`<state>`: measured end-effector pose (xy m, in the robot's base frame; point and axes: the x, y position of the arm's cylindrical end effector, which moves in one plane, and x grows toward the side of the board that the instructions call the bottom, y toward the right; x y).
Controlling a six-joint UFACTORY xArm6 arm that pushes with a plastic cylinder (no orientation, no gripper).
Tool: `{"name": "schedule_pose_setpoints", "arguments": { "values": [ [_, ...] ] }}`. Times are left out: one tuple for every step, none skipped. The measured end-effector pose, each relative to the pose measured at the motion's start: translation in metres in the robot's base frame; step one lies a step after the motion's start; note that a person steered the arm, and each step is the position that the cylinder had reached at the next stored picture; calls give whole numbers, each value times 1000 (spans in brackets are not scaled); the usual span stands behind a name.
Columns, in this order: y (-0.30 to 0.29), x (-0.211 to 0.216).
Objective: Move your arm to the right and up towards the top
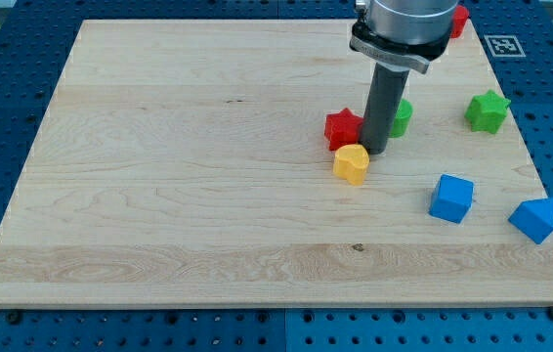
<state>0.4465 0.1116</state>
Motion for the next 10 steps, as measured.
{"name": "schedule_pose_setpoints", "arguments": {
  "values": [
    [19, 16],
    [35, 19],
    [41, 19],
    [56, 19],
    [62, 19],
    [64, 15],
    [72, 7],
    [74, 6],
    [84, 6],
    [94, 2]
  ]
}}
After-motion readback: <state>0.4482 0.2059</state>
